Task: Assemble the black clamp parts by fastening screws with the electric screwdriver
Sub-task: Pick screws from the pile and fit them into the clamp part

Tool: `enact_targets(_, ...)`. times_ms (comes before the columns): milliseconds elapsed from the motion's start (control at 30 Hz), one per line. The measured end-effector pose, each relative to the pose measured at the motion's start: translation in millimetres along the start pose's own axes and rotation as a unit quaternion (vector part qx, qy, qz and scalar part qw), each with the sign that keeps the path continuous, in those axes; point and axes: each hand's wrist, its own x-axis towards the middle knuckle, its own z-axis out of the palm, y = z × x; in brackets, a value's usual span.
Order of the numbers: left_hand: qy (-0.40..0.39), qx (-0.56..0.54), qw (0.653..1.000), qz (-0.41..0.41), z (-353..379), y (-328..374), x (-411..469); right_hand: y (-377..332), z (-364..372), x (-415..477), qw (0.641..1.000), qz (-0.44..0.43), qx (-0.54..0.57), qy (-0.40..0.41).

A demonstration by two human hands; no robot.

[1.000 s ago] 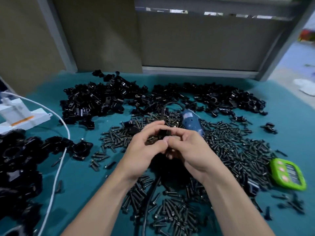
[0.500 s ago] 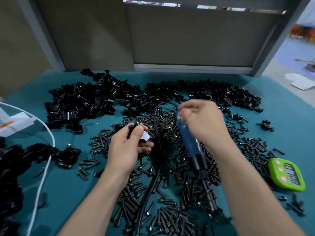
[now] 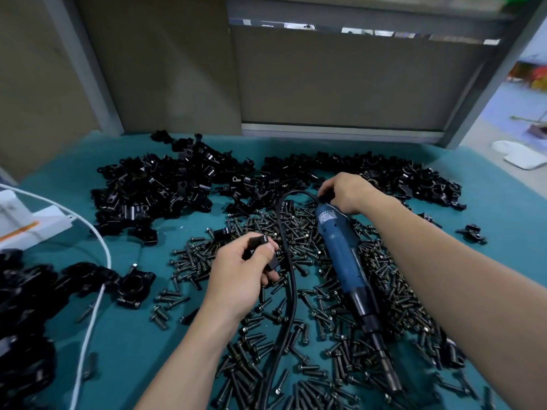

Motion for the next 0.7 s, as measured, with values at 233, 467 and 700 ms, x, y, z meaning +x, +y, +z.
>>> enact_targets(233,-0.004,0.014,1.000,-0.001,0,4,-3,14,16,-24,0.979,0.042,0.163,0.116)
enact_targets(467,-0.034,0.066,0.997,0.036,2,9,-10,-37,-11,-106,0.813,-0.010,0.564,0.144)
enact_targets(700,-0.010,0.067,0.995,0.069,3,4,-14,-76,25,-166,0.830,-0.149,0.533,0.064)
